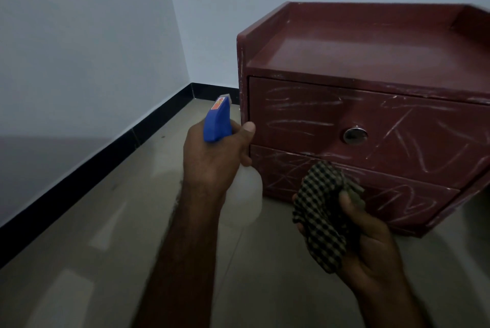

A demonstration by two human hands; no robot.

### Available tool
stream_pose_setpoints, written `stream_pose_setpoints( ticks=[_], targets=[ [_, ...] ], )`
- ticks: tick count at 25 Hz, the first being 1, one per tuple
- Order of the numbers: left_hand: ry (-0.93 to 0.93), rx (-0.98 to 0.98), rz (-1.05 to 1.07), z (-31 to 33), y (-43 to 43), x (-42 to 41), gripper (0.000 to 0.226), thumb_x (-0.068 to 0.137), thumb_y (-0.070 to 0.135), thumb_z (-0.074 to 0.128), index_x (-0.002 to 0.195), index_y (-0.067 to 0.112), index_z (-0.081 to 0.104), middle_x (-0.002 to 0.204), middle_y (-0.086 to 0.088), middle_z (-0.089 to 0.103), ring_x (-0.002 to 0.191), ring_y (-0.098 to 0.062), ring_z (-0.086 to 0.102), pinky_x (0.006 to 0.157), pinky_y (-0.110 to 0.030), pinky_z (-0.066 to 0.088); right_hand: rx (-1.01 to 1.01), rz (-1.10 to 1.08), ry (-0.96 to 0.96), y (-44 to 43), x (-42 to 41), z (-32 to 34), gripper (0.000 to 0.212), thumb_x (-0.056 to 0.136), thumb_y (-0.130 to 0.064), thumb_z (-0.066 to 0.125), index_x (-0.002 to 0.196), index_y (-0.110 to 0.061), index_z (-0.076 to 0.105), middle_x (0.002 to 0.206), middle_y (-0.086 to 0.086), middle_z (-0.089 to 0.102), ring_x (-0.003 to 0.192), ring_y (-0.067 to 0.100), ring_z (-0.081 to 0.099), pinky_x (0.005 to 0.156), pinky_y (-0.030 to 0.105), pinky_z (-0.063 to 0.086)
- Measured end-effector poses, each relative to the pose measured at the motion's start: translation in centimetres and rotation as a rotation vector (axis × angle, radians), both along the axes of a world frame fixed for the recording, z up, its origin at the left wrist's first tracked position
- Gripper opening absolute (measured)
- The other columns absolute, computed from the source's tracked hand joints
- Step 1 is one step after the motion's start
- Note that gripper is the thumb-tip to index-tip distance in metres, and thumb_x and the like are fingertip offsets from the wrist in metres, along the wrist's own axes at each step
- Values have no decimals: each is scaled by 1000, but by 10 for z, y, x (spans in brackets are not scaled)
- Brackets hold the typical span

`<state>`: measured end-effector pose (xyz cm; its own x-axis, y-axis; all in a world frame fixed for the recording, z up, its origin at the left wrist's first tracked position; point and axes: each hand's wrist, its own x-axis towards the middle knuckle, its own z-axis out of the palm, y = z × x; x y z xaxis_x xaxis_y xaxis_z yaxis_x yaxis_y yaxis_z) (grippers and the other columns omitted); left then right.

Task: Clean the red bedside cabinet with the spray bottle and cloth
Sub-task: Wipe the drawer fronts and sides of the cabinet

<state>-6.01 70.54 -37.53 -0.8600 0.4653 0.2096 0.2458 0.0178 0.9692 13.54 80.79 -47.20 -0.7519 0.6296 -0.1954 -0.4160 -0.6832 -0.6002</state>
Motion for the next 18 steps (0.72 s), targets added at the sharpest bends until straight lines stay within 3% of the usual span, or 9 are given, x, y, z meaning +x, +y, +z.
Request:
stream_pose_setpoints(
  ticks=[3, 6, 10, 12, 15, 18],
  targets=[
    [-9, -12, 22, -2, 0, 0, 19, 87, 28, 78, 77, 19, 65, 60, 10, 67, 55, -15, 69, 62, -28, 50, -26, 9, 103, 7, -4, 9, 70, 93, -66, 55, 133, -10, 68, 138, 17, 64, 123, 36, 65, 99, 56, 52],
    [-17, -59, 12, -18, 0, 5, 20, 88, 29, 76, 79, 17, 64, 61, 12, 67, 56, -14, 69, 57, -25, 53, -104, -22, 70, 16, -5, 12, 60, 103, -55, 42, 133, -10, 69, 141, 15, 63, 126, 34, 64, 98, 52, 54],
    [-66, -120, 0, -40, -2, 11, 22, 88, 30, 76, 79, 15, 63, 62, 13, 68, 54, -10, 68, 47, -12, 48, -99, -94, 75, 23, 1, 16, 44, 102, -37, 47, 124, -10, 75, 140, 11, 64, 126, 28, 64, 101, 45, 54],
    [-76, -143, -23, -45, -1, 13, 21, 87, 29, 76, 81, 13, 65, 66, 13, 70, 53, -10, 68, 47, -12, 48, -118, -122, 128, 24, 6, 17, 45, 97, -40, 51, 122, -13, 76, 140, 9, 64, 125, 25, 65, 99, 43, 56],
    [-75, -180, -56, -50, 2, 18, 20, 86, 28, 77, 82, 12, 66, 70, 3, 71, 53, -11, 68, 50, -16, 49, -214, -148, 165, 26, 11, 15, 54, 93, -50, 56, 137, -20, 67, 145, 5, 60, 132, 23, 58, 87, 36, 61],
    [-87, -230, -64, -53, 4, 24, 20, 87, 28, 77, 84, 12, 66, 75, 0, 72, 53, -7, 68, 59, -22, 47, -278, -160, 178, 27, 12, 13, 47, 96, -56, 58, 125, -22, 73, 135, 2, 65, 118, 22, 62, 78, 38, 60]
  ],
)
